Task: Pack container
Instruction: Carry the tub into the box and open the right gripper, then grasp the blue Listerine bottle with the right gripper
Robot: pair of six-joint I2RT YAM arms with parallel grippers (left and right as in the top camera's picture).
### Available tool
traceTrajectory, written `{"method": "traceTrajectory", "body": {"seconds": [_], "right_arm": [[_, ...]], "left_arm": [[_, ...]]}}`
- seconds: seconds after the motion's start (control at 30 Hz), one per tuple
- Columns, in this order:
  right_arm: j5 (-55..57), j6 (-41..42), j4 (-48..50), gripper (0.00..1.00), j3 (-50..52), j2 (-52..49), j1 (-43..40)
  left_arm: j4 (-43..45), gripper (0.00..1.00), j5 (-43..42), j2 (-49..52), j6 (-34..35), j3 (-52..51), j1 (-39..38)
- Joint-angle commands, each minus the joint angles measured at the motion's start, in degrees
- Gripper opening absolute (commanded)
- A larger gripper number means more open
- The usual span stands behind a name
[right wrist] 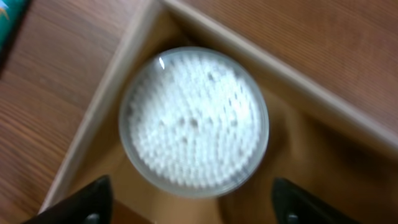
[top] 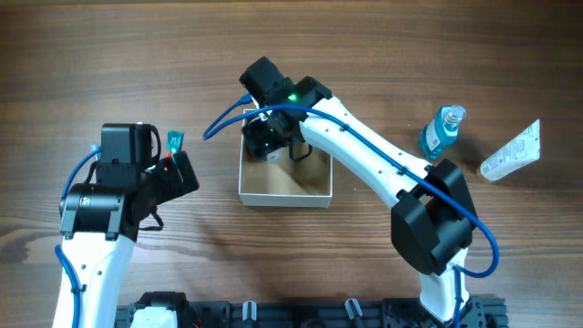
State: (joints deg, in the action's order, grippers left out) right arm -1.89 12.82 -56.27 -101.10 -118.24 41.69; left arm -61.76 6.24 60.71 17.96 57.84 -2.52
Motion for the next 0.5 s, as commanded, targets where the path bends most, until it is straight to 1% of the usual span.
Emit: {"method": "traceTrajectory", "body": {"seconds": [0.0, 0.1, 0.13, 0.17, 0.2, 0.27, 0.3, 0.37, 0.47], "right_arm": [[7.08, 5.09, -2.47, 0.78, -1.22, 4.94, 0.22], [15.3, 8.74, -4.66, 0.84, -1.22, 14.84, -1.42], [16.17, 9.73, -5.4, 0.87, -1.22, 18.56, -3.52], [16.0, 10.19, -6.29, 0.93, -1.22, 21.75, -6.45], [14.71, 10.25, -8.24, 0.98, -1.22, 25.81, -12.04], [11.5, 8.85, -12.33, 1.0, -1.22, 29.81, -21.66], [9.79, 6.86, -14.34, 1.0, -1.22, 30.73, -26.69], [7.06, 2.34, -18.86, 1.0, -1.09, 30.29, -37.97], [1.18, -4.02, -19.45, 1.0, 1.22, 27.65, -47.36]], "left_arm": [[-0.04, 1.0, 1.16, 0.0, 0.5, 1.11, -0.22], [-0.04, 1.0, 1.16, 0.0, 0.5, 1.11, -0.22], [-0.04, 1.0, 1.16, 0.0, 0.5, 1.11, -0.22], [-0.04, 1.0, 1.16, 0.0, 0.5, 1.11, -0.22], [-0.02, 1.0, 1.16, 0.0, 0.5, 1.11, -0.22], [-0.02, 1.0, 1.16, 0.0, 0.5, 1.11, -0.22], [-0.02, 1.0, 1.16, 0.0, 0.5, 1.11, -0.22], [0.0, 1.0, 1.16, 0.0, 0.5, 1.11, -0.22], [0.0, 1.0, 1.16, 0.0, 0.52, 1.11, -0.22]]}}
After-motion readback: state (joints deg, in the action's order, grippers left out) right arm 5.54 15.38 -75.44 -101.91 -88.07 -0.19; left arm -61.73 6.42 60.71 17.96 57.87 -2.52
